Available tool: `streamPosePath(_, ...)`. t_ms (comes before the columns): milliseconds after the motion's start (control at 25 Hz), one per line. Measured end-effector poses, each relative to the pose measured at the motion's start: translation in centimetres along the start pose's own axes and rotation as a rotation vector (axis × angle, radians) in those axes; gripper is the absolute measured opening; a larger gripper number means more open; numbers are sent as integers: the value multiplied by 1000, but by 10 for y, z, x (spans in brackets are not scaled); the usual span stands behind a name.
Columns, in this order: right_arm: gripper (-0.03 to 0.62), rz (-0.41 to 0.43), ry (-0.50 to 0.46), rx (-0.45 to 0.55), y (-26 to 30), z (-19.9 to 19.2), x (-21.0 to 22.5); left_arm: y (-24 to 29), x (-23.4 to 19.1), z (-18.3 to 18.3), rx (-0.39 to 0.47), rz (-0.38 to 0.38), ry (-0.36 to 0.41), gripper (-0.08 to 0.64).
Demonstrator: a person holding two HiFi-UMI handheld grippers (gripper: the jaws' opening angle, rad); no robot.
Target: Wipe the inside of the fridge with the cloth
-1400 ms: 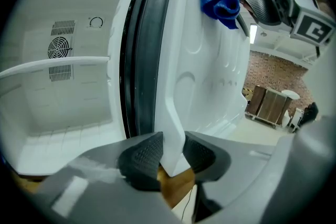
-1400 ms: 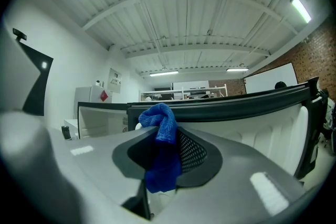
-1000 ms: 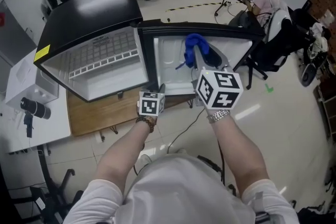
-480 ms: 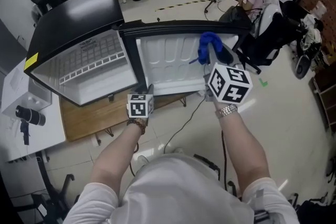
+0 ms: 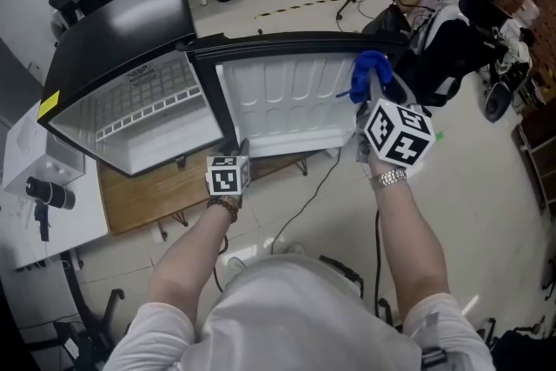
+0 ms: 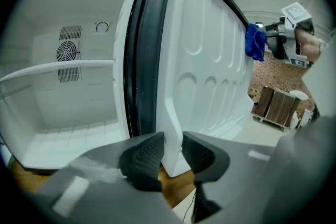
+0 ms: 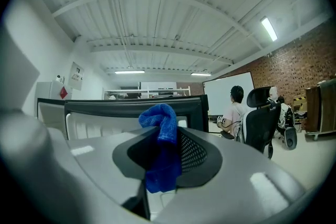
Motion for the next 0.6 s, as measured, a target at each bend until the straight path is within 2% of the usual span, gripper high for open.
streamPosePath(160, 94, 6, 15, 8, -5, 0, 0, -2, 2, 0, -3, -3, -8, 109)
streamPosePath(280, 94, 48, 22, 21, -14, 1, -14, -1, 4, 1, 4, -10, -6, 107)
streamPosePath(600, 94, 327, 43, -52, -16, -41, -120, 0, 4, 2, 5, -23, -6, 107)
Point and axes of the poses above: the fingertips, and each gripper's own axes: y forward along the fingers, x to its right, z out of its top, the point moved 9 cm from there along -y, backward along the fingers, and after that the axes turned 1 degree about y, right-handed, at the moved point
